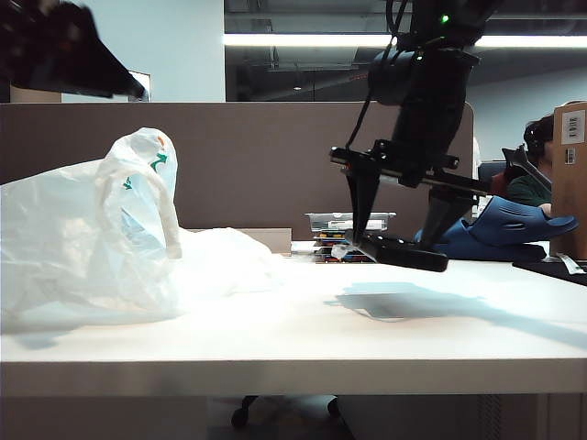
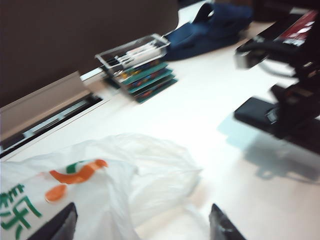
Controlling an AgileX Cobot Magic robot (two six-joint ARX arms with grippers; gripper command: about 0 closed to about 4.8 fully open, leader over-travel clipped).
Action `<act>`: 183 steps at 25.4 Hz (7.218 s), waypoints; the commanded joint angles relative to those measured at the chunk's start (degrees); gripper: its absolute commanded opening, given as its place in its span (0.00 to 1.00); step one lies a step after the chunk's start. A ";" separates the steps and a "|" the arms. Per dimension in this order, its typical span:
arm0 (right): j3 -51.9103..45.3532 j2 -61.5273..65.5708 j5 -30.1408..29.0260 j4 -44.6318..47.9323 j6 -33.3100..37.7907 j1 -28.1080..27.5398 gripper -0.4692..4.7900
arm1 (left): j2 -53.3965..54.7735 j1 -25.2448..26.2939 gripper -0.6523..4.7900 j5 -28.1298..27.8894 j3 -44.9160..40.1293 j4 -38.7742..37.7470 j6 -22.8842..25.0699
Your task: Put the power bank into the bag.
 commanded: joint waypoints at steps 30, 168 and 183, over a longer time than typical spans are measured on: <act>1.97 -0.52 -13.05 7.19 -4.22 10.86 0.52 | 21.07 -1.99 0.11 5.44 10.01 3.52 3.43; 1.99 -12.39 -10.12 11.76 -12.15 -8.07 0.07 | 4.42 -2.27 0.61 2.43 10.32 2.60 -5.29; 1.86 -29.14 1.99 11.10 -14.51 -18.93 0.07 | -9.79 -0.61 0.11 -27.71 10.32 1.84 -5.16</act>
